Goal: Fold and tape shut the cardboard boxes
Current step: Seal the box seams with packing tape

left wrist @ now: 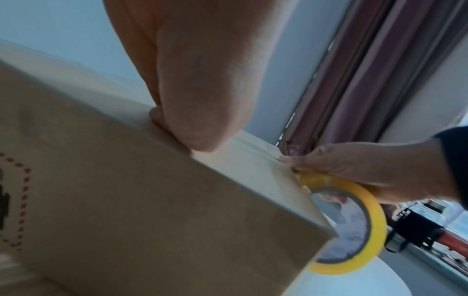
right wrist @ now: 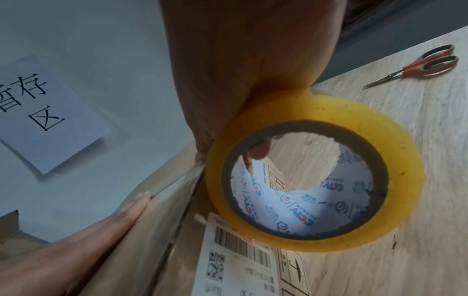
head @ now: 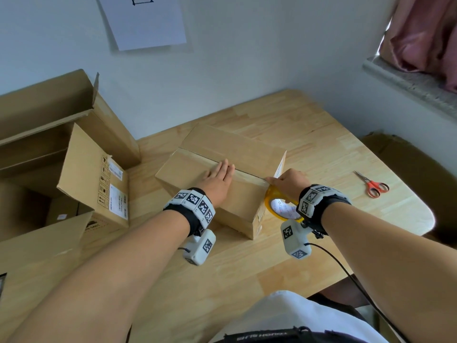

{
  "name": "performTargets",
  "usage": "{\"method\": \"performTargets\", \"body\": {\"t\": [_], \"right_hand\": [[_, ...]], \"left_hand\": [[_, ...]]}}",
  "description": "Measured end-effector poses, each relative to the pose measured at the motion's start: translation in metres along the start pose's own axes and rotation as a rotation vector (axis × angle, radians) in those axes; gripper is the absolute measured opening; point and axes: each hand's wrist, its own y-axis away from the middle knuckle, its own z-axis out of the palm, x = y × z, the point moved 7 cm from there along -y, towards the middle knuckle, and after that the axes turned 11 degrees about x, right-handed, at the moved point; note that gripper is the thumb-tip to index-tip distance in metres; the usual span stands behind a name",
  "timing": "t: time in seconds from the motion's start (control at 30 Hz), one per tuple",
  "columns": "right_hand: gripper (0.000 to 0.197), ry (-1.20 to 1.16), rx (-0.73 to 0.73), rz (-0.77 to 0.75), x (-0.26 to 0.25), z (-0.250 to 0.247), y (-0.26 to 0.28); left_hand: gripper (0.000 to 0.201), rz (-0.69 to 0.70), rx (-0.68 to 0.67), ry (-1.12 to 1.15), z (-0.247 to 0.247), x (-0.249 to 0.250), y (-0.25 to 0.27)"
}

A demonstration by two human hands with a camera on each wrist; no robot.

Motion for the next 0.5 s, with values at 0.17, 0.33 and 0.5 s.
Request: {"method": "performTargets", "body": {"t": [0.17,0.33,0.5], "right_hand": [[0.057,-0.005,0.010,0.014,0.000,-0.004,0.002],[0.053,0.052,-0.018,0.029,-0.004,-0.003,0.006],[0.051,0.025,-0.014,0.044,-0.013,0.002,-0.001]], "left_hand": [[0.079,0.101,-0.016,0.021,-0.004,0.013,0.003],[0.077,0.085,-0.028,0.082,0.004,0.007,0.003],[0.084,0.042,-0.050,0.092,0.009,-0.006,-0.006]]}}
